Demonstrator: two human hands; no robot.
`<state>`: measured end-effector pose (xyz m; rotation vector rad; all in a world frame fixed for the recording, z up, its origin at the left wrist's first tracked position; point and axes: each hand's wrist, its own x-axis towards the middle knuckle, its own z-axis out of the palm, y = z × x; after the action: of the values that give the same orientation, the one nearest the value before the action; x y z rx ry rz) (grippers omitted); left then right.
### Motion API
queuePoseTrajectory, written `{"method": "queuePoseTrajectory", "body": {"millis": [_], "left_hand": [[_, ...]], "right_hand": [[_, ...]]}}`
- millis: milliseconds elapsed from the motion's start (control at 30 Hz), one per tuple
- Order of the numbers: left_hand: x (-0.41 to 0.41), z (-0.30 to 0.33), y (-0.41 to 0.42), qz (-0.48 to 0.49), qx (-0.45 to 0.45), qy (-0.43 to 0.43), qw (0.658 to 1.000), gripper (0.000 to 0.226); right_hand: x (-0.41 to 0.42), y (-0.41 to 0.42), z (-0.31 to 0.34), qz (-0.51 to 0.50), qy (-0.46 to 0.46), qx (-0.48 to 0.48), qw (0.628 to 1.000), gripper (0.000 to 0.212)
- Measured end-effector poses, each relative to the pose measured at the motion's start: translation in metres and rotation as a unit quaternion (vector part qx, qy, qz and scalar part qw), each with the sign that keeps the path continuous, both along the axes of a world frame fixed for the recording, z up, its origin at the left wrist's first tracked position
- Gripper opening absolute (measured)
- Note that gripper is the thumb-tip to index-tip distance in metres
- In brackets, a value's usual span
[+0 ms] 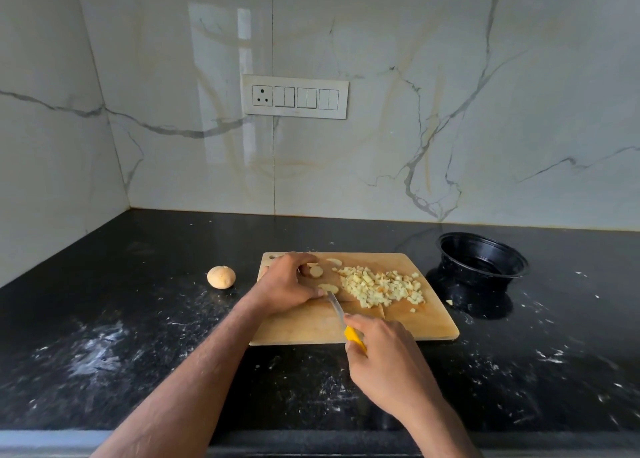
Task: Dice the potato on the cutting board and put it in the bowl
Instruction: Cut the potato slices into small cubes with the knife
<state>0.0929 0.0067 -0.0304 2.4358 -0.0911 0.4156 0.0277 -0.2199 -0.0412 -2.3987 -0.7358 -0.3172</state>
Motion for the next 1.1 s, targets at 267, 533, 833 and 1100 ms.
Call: {"method": "queuePoseTrajectory", "body": {"millis": [267, 533, 833, 1100], "left_hand": [[-0.001, 0.003, 0.004, -0.036, -0.024, 0.005, 0.999, 0.032], [-0.002, 0.002, 0.004, -0.015, -0.043, -0.015, 0.999, 0.046], [0.0, 0.005, 0.0, -0.047, -0.029, 0.047, 0.997, 0.033], [0.003, 0.006, 0.001, -0.065, -0.011, 0.077, 0.995, 0.025]], "right_hand": [[0.013, 0.013, 0.013, -0.015, -0.02, 0.027, 0.999, 0.042], [0.012, 0.037, 0.005, -0.013, -0.028, -0.039, 0.999, 0.044], [0.013, 0.037, -0.002, -0.012, -0.012, -0.031, 0.999, 0.047], [0.008, 0.029, -0.006, 0.001, -0.012, -0.032, 0.999, 0.047]]}}
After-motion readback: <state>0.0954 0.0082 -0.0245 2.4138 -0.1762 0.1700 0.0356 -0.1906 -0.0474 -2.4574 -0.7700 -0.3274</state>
